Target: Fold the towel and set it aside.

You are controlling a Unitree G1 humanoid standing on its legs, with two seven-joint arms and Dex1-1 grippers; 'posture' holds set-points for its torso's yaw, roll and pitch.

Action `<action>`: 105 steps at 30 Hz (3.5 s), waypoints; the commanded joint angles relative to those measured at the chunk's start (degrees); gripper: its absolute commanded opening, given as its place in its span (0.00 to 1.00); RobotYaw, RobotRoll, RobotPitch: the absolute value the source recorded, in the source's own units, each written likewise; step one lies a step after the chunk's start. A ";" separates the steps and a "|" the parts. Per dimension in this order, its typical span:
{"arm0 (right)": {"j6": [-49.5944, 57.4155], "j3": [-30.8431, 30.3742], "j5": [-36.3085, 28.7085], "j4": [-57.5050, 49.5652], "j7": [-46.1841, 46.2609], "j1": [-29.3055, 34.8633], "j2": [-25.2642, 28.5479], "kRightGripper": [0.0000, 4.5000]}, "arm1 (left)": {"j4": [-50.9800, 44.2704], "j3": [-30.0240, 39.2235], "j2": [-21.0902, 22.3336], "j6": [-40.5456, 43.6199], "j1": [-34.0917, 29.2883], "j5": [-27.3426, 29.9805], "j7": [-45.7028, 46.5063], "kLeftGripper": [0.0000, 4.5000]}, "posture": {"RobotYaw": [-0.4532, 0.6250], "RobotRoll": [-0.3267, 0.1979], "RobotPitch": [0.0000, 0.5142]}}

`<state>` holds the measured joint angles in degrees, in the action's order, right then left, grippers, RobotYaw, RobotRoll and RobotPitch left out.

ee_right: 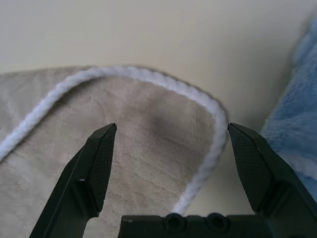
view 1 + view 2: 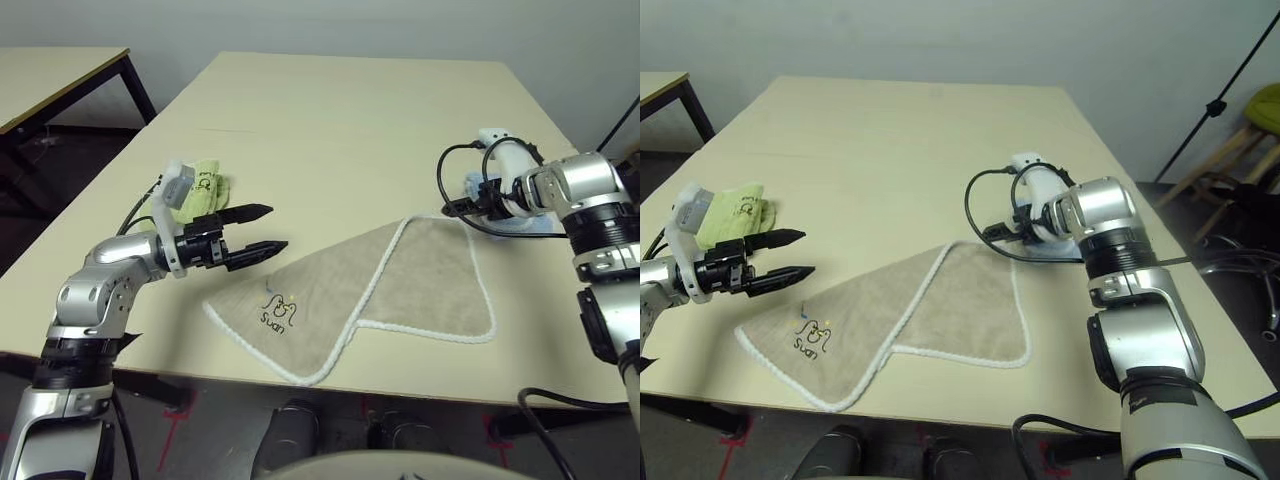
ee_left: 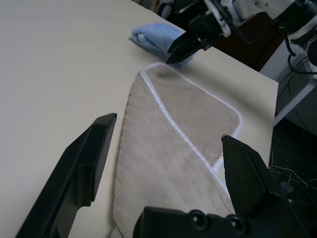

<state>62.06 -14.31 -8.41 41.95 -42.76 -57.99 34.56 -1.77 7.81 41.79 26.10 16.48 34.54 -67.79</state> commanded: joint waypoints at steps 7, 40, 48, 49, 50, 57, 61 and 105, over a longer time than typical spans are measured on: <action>-7.99 0.11 5.29 11.10 1.04 -0.89 -2.99 1.00 | -2.31 -1.39 -1.20 1.85 -1.19 0.26 0.26 0.99 | 0.60 0.62 0.00; -5.58 -0.45 8.45 -14.30 -8.35 -5.33 -1.44 0.01 | -7.79 -6.14 -3.02 7.84 -2.45 -0.54 5.64 1.00 | 0.58 0.62 0.01; -3.70 0.33 6.05 -25.75 -11.94 -13.24 0.05 0.01 | -11.57 -8.69 -3.58 13.05 -1.51 -0.22 9.57 1.00 | 0.57 0.62 0.02; -2.89 0.73 5.16 -27.38 -12.56 -14.89 0.19 0.01 | -12.00 -8.76 -3.82 13.72 -1.23 0.02 10.12 1.00 | 0.57 0.62 0.02; -1.79 0.96 4.25 -28.82 -13.17 -16.37 0.36 0.01 | -12.42 -8.82 -3.95 14.60 -0.96 0.37 10.56 1.00 | 0.57 0.62 0.02; 0.32 2.40 0.51 -30.71 -13.40 -24.16 -0.66 0.01 | -14.32 -9.38 -4.76 19.14 0.95 1.18 13.62 1.00 | 0.56 0.62 0.03; -0.66 3.21 -0.21 -28.78 -11.86 -28.14 -2.34 0.01 | -15.45 -9.60 -5.10 19.89 1.08 1.13 15.11 1.00 | 0.56 0.62 0.02; -14.81 2.56 5.72 -7.67 -5.21 -31.09 -9.76 0.00 | 0.52 -38.65 -22.46 34.60 14.10 -21.29 38.45 0.79 | 0.57 0.62 0.18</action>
<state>47.11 -12.36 -2.70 34.81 -47.54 -87.67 24.79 -4.30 -28.32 18.82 60.22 31.71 14.88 -28.90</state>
